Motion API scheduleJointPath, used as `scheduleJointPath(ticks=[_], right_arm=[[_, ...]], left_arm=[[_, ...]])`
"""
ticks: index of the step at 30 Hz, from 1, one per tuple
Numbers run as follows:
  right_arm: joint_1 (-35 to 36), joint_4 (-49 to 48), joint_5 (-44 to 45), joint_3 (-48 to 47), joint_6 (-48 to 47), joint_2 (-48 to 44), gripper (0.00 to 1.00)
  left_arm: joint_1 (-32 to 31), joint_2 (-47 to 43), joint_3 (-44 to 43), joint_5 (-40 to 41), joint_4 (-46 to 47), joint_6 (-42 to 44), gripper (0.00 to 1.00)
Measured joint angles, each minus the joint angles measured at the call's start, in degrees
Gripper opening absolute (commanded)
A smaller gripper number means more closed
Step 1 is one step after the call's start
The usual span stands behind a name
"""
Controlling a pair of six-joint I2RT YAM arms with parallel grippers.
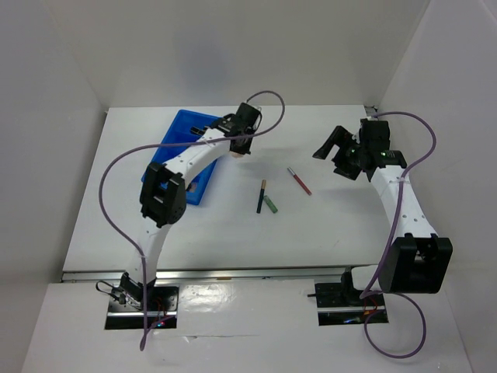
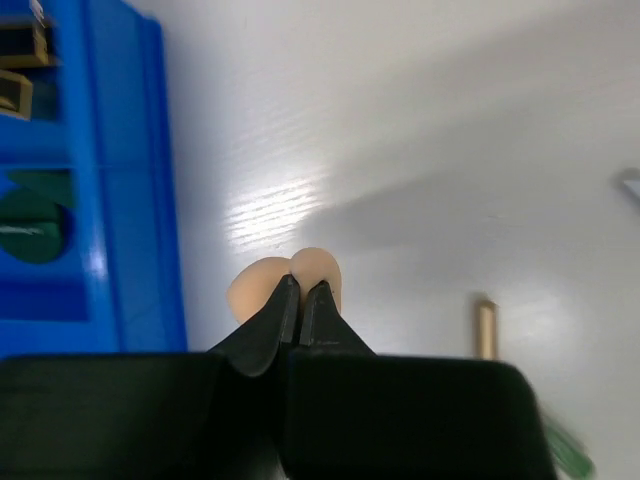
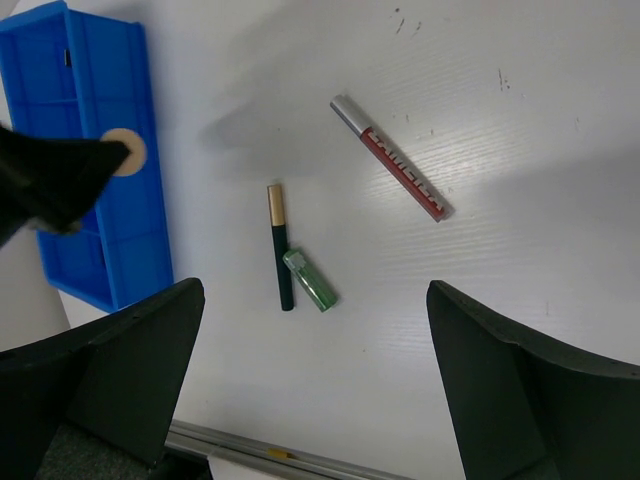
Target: Organize the makeup
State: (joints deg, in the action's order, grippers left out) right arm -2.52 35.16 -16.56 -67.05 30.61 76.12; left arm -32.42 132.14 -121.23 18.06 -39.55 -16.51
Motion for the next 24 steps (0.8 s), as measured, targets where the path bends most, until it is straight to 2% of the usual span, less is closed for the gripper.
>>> scheduleJointPath(ticks=[4,7,16,22,24], right_arm=[[0.0,0.0,-0.5,0.0,0.1,0.0,1.0],[0.0,0.0,-0.6,0.0,0.2,0.0,1.0],[0.0,0.0,0.2,-0.1,-0.1,0.0,1.0],[0.0,0.0,0.1,-0.1,0.0,0.2,1.0],[0.0,0.0,0.0,-0.1,0.0,0.2,1.0]], left_arm=[[0.8,-9.3,0.7,-3.3,1.8,2.4,0.0],[3.6,-11.3,-2.9,-3.2,2.6,2.8,0.0],[16.2,-6.4,-2.6,-1.5,0.1,2.3,0.0],[18.0,-3.2,-0.3,-2.6,-1.7,-0.1,0.0],[18.2,-2.6,0.0,-3.9,-2.1,-0.6,0.07]])
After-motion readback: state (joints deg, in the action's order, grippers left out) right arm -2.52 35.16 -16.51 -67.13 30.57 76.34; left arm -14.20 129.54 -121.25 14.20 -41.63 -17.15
